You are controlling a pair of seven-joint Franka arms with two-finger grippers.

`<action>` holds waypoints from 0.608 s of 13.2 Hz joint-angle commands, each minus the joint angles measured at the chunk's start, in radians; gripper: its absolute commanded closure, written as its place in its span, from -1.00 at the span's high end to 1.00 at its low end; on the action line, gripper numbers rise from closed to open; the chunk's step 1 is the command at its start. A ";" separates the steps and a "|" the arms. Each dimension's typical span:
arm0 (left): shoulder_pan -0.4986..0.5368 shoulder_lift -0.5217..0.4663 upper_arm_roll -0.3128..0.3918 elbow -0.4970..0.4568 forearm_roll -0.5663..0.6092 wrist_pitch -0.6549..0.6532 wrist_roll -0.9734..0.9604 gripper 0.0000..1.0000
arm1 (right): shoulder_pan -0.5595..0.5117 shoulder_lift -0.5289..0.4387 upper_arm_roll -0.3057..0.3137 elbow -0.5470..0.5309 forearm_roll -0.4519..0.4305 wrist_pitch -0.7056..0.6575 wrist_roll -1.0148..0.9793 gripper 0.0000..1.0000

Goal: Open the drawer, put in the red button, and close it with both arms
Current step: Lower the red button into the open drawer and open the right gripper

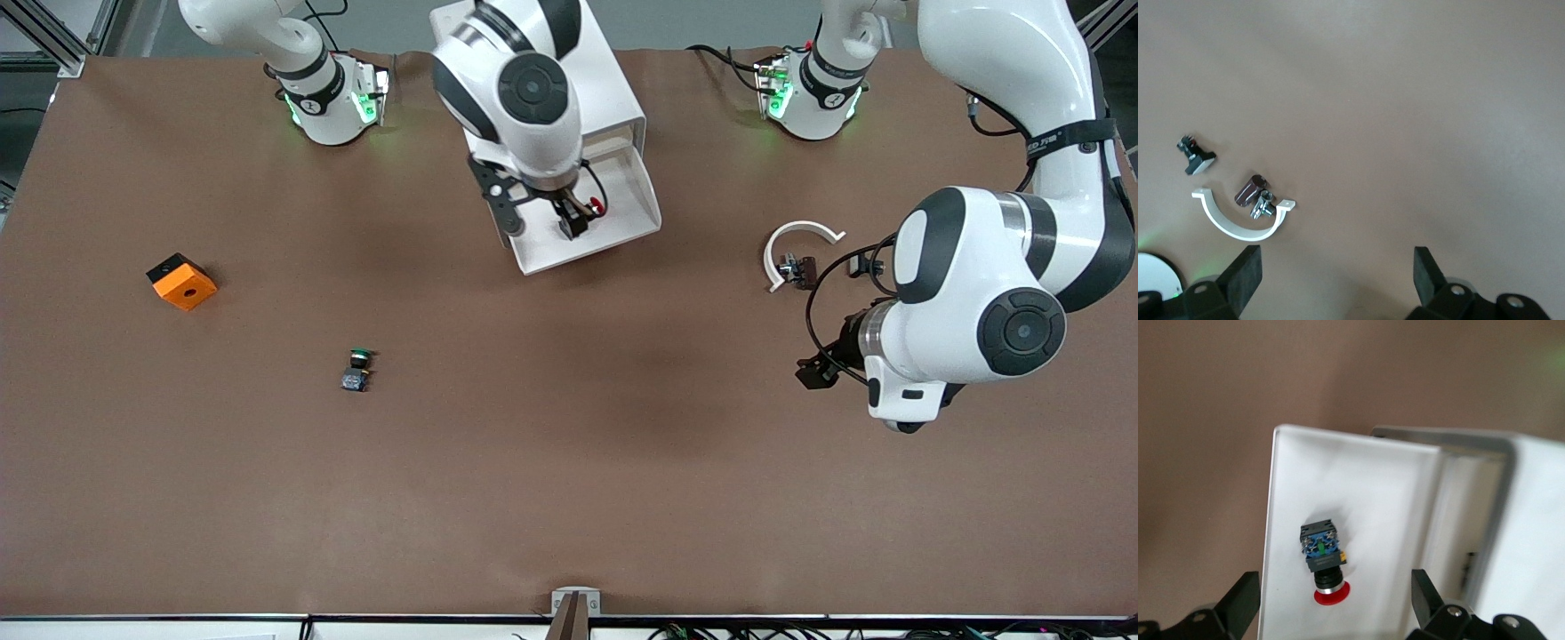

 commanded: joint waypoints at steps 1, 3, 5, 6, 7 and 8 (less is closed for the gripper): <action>-0.021 -0.069 -0.008 -0.101 0.036 0.066 0.049 1.00 | -0.119 -0.046 0.010 0.123 0.024 -0.239 -0.147 1.00; -0.037 -0.078 -0.025 -0.144 0.056 0.108 0.088 1.00 | -0.229 -0.125 0.009 0.145 0.020 -0.382 -0.371 1.00; -0.036 -0.092 -0.054 -0.188 0.062 0.160 0.107 1.00 | -0.339 -0.199 0.006 0.144 0.019 -0.473 -0.609 1.00; -0.037 -0.104 -0.062 -0.223 0.064 0.196 0.121 1.00 | -0.399 -0.227 0.006 0.142 0.011 -0.497 -0.722 1.00; -0.041 -0.123 -0.077 -0.265 0.084 0.241 0.127 1.00 | -0.466 -0.260 0.004 0.138 0.008 -0.505 -0.875 1.00; -0.042 -0.143 -0.102 -0.314 0.117 0.291 0.129 1.00 | -0.534 -0.276 0.004 0.136 0.005 -0.505 -1.024 1.00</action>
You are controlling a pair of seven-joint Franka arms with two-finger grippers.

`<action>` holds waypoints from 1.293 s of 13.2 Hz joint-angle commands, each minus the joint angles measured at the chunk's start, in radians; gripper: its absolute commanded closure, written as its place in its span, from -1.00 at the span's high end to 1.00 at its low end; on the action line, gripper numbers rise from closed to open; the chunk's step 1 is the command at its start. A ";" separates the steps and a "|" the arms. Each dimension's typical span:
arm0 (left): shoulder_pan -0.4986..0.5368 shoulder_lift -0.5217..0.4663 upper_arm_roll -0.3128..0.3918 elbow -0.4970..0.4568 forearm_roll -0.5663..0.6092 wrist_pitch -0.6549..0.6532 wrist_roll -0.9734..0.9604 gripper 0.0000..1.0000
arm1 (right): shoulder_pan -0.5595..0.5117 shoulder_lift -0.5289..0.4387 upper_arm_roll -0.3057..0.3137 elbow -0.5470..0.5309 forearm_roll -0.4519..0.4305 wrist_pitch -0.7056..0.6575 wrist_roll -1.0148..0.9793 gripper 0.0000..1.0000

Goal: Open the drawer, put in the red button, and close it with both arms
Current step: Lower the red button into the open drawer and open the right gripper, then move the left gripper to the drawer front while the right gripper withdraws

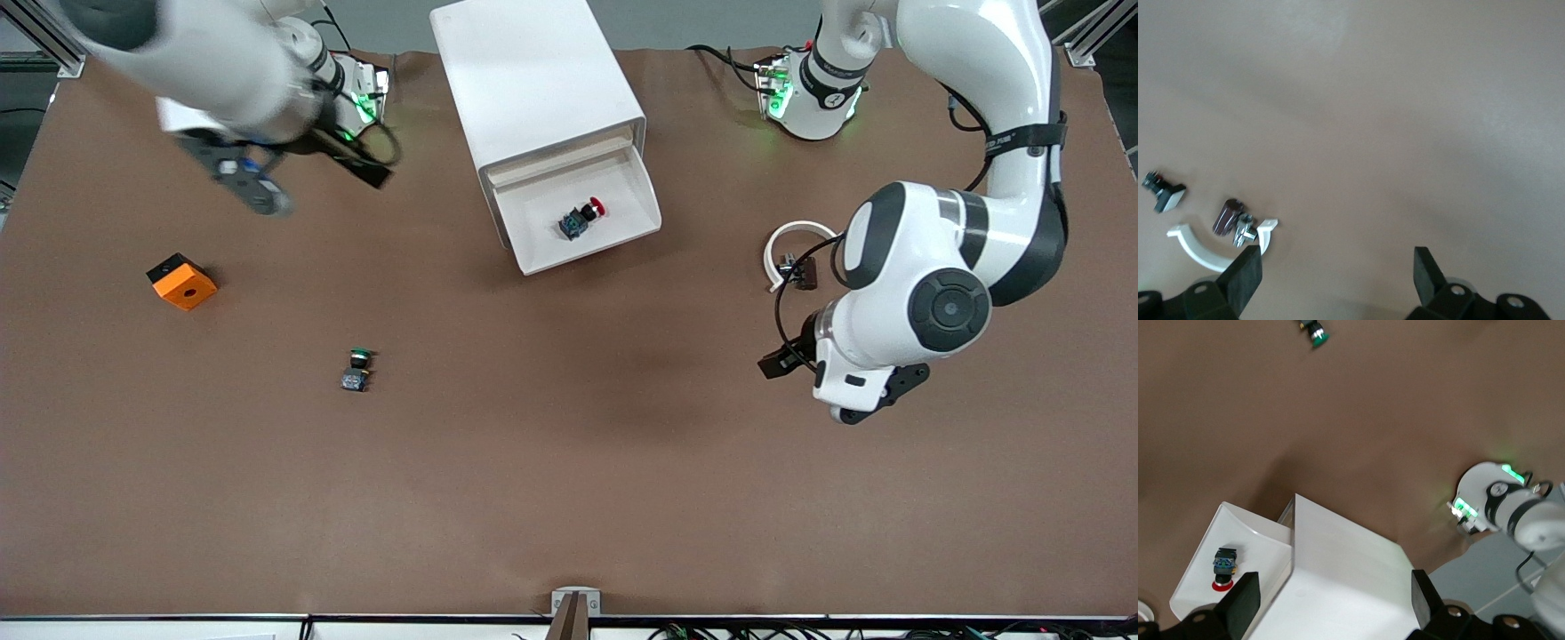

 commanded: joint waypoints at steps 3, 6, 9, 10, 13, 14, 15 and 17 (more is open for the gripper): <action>-0.004 -0.090 -0.119 -0.199 0.138 0.168 0.018 1.00 | -0.176 -0.057 0.022 -0.026 -0.134 0.007 -0.461 1.00; -0.004 -0.086 -0.191 -0.222 0.149 0.185 0.018 1.00 | -0.194 -0.060 0.019 -0.032 -0.187 0.024 -0.567 1.00; -0.006 -0.079 -0.268 -0.247 0.142 0.220 -0.002 1.00 | -0.248 -0.060 0.020 -0.055 -0.187 0.076 -0.673 1.00; -0.006 -0.081 -0.291 -0.262 0.140 0.239 -0.002 1.00 | -0.265 -0.062 0.020 -0.070 -0.187 0.099 -0.716 1.00; -0.008 -0.073 -0.340 -0.270 0.136 0.256 -0.009 1.00 | -0.287 -0.095 0.020 -0.147 -0.187 0.177 -0.790 1.00; -0.009 -0.067 -0.363 -0.270 0.134 0.260 -0.031 1.00 | -0.296 -0.105 0.020 -0.171 -0.187 0.200 -0.815 1.00; -0.009 -0.058 -0.386 -0.270 0.134 0.269 -0.061 1.00 | -0.309 -0.112 0.019 -0.194 -0.187 0.225 -0.848 1.00; -0.009 -0.043 -0.434 -0.271 0.133 0.269 -0.147 1.00 | -0.319 -0.129 0.004 -0.251 -0.187 0.288 -0.914 1.00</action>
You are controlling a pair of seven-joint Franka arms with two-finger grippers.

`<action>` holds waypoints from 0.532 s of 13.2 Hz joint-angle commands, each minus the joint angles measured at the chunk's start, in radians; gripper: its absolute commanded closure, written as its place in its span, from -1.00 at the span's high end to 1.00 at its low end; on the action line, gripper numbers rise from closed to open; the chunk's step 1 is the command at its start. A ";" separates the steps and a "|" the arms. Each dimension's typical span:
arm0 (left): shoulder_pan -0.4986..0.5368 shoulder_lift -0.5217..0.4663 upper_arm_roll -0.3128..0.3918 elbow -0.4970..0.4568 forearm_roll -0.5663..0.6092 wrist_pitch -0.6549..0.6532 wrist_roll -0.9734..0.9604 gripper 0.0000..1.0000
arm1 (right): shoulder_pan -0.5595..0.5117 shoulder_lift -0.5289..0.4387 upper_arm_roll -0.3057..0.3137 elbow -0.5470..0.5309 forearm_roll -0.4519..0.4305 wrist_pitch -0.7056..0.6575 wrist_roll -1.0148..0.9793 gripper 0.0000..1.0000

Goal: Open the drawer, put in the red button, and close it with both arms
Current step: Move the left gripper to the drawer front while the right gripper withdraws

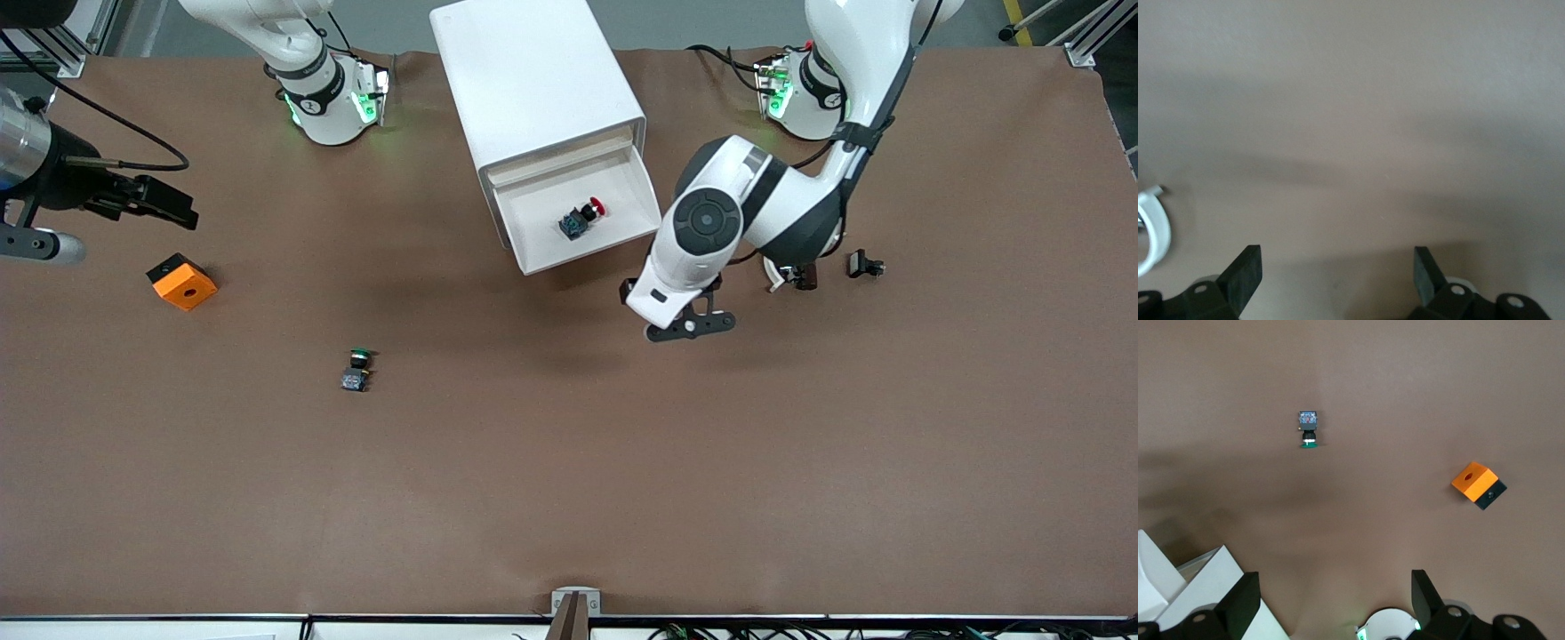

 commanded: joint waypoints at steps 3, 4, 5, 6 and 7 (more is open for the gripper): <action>-0.022 0.032 -0.068 -0.016 0.006 0.053 -0.119 1.00 | -0.026 -0.109 -0.044 -0.219 -0.012 0.188 -0.175 1.00; -0.028 0.039 -0.068 -0.016 0.006 0.062 -0.132 1.00 | -0.026 -0.120 -0.056 -0.245 -0.012 0.222 -0.212 1.00; -0.031 0.046 -0.068 -0.018 0.006 0.071 -0.135 1.00 | -0.029 -0.121 -0.061 -0.250 -0.012 0.231 -0.232 1.00; -0.040 0.052 -0.068 -0.016 0.006 0.077 -0.139 1.00 | -0.037 -0.121 -0.061 -0.250 -0.015 0.233 -0.234 1.00; -0.048 0.054 -0.068 -0.018 0.006 0.079 -0.147 1.00 | -0.038 -0.121 -0.061 -0.249 -0.015 0.233 -0.234 1.00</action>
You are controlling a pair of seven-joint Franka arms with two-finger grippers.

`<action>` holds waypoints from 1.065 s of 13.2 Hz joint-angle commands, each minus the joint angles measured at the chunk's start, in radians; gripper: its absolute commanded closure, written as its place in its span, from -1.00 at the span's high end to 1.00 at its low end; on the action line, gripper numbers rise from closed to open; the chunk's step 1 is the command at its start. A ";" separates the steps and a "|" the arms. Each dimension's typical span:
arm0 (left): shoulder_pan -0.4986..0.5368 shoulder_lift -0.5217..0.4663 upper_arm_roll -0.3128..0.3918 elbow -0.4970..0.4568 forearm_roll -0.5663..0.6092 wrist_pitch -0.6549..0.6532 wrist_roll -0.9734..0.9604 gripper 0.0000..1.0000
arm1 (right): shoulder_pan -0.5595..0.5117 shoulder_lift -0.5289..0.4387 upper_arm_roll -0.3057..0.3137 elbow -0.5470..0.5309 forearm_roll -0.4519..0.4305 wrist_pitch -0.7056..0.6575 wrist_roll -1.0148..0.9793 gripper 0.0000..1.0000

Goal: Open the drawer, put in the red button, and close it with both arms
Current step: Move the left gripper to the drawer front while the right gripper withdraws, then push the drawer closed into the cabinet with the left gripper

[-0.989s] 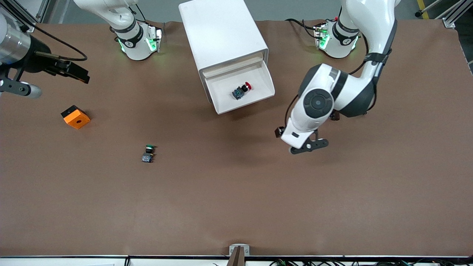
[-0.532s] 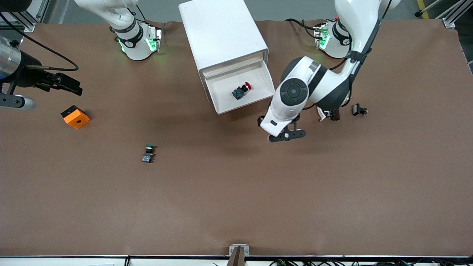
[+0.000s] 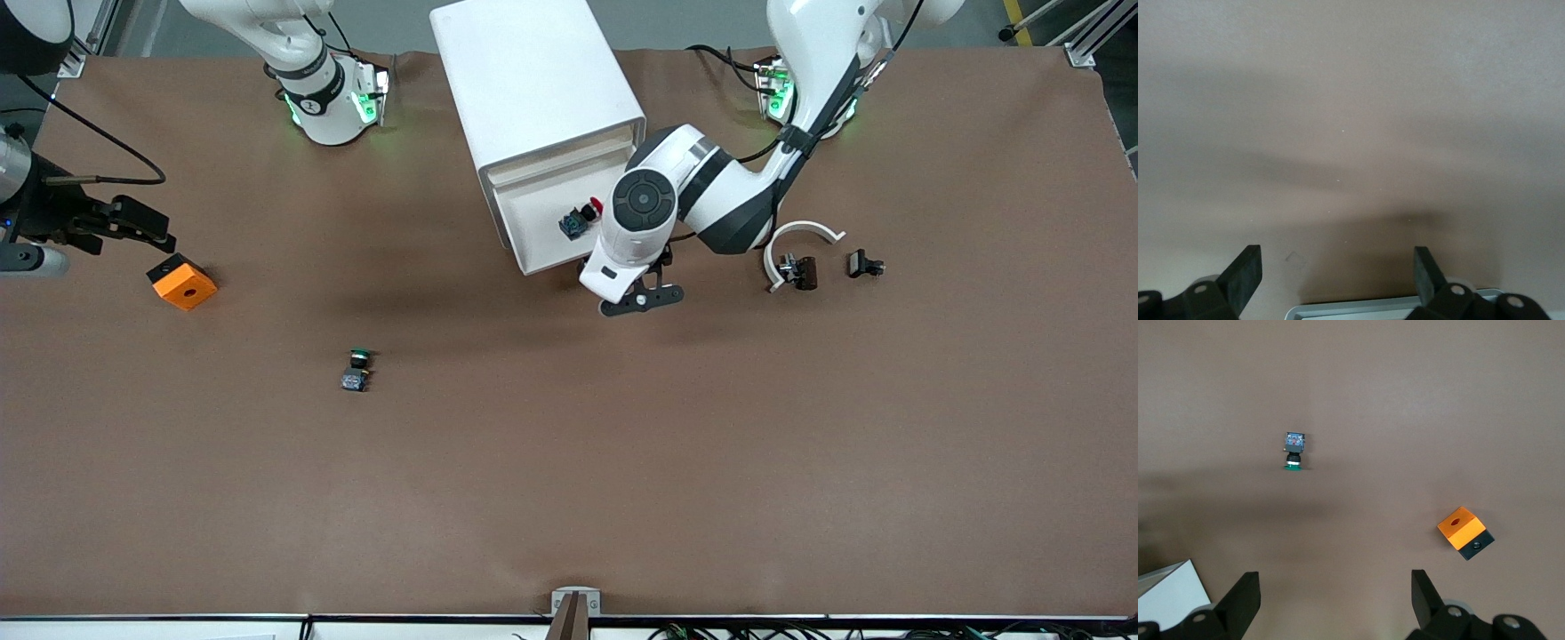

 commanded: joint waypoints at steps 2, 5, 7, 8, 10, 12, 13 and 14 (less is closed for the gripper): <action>-0.011 0.003 -0.006 -0.007 0.006 0.016 -0.043 1.00 | -0.014 -0.042 0.005 -0.038 -0.014 0.016 -0.022 1.00; -0.025 0.000 -0.031 -0.023 0.004 0.016 -0.063 1.00 | -0.024 -0.040 0.001 -0.032 -0.015 0.027 -0.022 1.00; -0.019 -0.021 -0.066 -0.045 0.001 0.008 -0.092 1.00 | -0.040 -0.036 0.004 0.008 -0.015 0.043 -0.022 1.00; -0.019 -0.024 -0.080 -0.050 -0.010 0.007 -0.110 1.00 | -0.056 -0.036 0.011 0.023 -0.014 0.035 -0.022 1.00; -0.017 -0.026 -0.104 -0.053 -0.030 0.004 -0.133 1.00 | -0.116 -0.040 0.057 0.025 -0.012 0.012 -0.020 1.00; -0.022 -0.024 -0.126 -0.077 -0.045 0.004 -0.150 1.00 | -0.146 -0.045 0.087 0.036 -0.010 -0.040 -0.016 1.00; -0.022 -0.020 -0.135 -0.086 -0.059 0.004 -0.150 1.00 | -0.146 -0.045 0.085 0.055 -0.010 -0.063 -0.013 1.00; -0.023 -0.017 -0.143 -0.089 -0.088 0.004 -0.152 1.00 | -0.146 -0.043 0.085 0.072 -0.010 -0.071 -0.013 1.00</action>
